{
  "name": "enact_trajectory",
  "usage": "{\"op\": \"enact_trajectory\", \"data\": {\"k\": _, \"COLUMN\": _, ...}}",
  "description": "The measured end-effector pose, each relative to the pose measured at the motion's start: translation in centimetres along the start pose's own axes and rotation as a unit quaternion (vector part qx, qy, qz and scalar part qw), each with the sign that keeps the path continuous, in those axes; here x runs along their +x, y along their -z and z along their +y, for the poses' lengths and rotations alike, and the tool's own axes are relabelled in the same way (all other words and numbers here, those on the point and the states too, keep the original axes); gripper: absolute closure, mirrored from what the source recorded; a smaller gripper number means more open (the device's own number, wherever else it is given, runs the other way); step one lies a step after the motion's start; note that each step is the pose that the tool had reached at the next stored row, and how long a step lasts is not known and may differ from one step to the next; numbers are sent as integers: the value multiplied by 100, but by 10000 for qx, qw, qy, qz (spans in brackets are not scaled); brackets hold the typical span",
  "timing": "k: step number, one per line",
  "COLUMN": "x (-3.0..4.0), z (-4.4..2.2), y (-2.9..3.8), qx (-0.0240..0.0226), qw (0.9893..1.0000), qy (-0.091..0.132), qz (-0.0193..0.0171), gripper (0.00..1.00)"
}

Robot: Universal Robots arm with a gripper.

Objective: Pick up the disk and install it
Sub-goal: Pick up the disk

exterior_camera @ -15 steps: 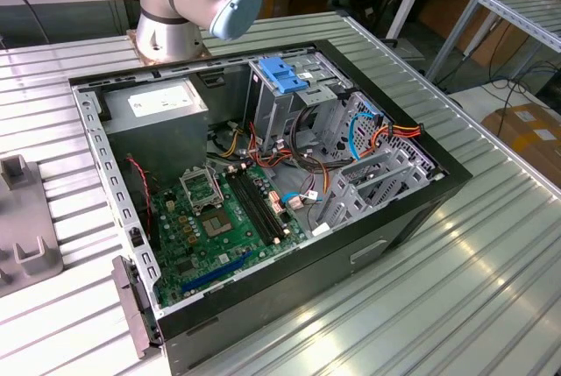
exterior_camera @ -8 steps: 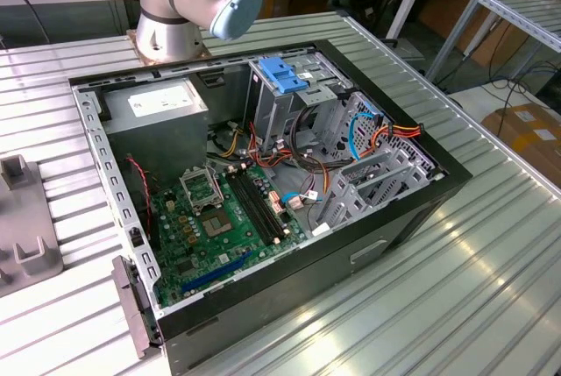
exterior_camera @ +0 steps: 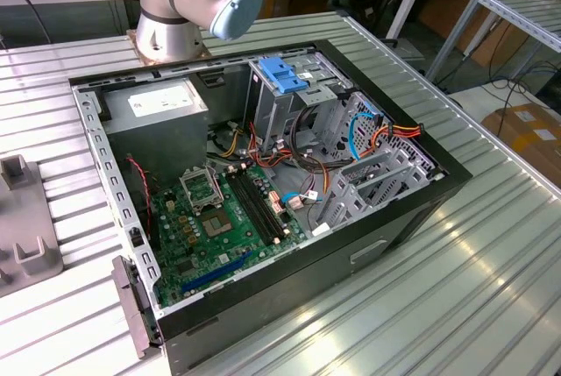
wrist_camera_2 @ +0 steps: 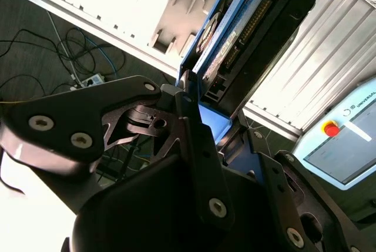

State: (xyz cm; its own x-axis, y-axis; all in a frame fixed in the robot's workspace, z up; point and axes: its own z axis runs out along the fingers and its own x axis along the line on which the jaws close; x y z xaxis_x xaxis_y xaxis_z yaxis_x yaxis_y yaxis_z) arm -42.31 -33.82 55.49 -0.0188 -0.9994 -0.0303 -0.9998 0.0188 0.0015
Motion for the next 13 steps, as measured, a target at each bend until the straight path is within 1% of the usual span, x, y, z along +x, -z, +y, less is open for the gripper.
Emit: {"op": "enact_trajectory", "data": {"k": 13, "x": 0, "z": -47, "y": -2, "qx": 0, "qw": 10000, "qy": 0, "qz": 5, "gripper": 63}}
